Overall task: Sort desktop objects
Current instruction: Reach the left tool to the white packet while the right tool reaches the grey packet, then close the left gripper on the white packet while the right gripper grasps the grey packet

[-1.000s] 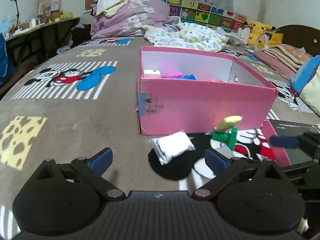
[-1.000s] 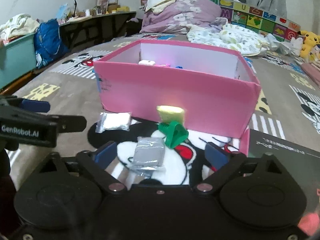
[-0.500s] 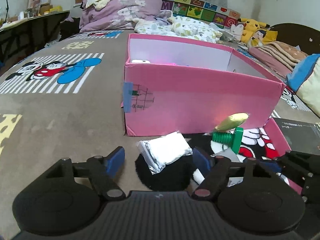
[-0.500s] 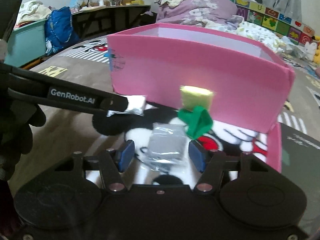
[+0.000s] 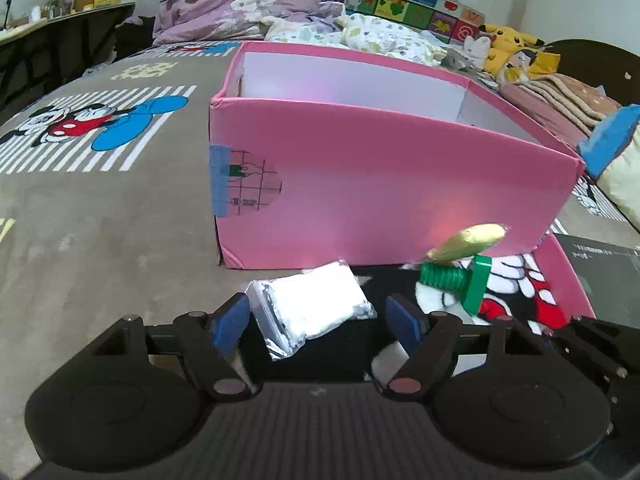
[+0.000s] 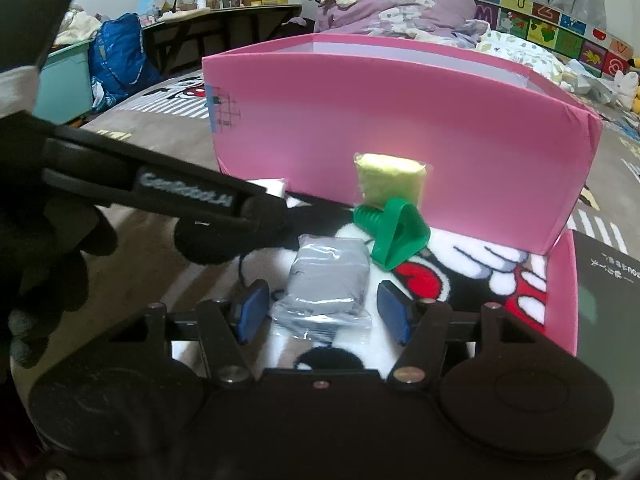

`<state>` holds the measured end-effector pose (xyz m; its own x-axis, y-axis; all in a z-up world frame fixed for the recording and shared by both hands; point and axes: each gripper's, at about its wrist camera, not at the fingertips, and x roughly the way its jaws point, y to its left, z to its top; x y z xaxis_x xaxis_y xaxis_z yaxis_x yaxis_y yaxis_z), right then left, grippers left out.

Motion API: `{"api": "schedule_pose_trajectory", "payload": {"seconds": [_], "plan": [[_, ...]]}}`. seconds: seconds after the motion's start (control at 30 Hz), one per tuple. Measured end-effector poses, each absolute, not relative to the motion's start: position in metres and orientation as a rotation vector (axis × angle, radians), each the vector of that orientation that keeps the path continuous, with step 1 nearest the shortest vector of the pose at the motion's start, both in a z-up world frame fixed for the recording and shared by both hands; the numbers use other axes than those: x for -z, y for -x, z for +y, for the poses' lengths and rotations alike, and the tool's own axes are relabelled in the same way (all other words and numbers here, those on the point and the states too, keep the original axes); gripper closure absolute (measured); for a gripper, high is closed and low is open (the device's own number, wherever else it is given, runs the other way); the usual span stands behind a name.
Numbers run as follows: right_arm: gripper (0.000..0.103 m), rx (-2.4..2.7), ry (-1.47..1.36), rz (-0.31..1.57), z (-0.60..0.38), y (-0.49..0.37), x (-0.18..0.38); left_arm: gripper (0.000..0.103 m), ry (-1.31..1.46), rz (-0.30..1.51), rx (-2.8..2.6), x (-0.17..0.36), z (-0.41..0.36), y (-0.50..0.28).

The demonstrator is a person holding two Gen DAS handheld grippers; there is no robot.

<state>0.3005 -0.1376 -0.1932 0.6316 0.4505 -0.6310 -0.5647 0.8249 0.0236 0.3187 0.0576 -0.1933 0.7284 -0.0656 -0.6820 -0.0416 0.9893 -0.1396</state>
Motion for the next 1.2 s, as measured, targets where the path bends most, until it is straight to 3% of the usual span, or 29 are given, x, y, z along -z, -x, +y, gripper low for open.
{"api": "schedule_pose_trajectory", "payload": {"seconds": [0.1, 0.17, 0.4, 1.2], "plan": [[0.042, -0.587, 0.178, 0.666, -0.138, -0.301, 0.194, 0.028, 0.141, 0.751, 0.001, 0.195, 0.057, -0.321], [0.042, -0.588, 0.179, 0.663, -0.137, -0.302, 0.194, 0.038, 0.125, 0.751, -0.008, 0.198, 0.055, -0.322], [0.042, -0.588, 0.168, 0.658, -0.136, -0.302, 0.195, 0.049, 0.129, 0.739, -0.005, 0.196, 0.059, -0.315], [0.046, -0.586, 0.133, 0.655, -0.14, -0.306, 0.198, 0.051, 0.064, 0.672, -0.003, 0.134, 0.049, -0.274]]}}
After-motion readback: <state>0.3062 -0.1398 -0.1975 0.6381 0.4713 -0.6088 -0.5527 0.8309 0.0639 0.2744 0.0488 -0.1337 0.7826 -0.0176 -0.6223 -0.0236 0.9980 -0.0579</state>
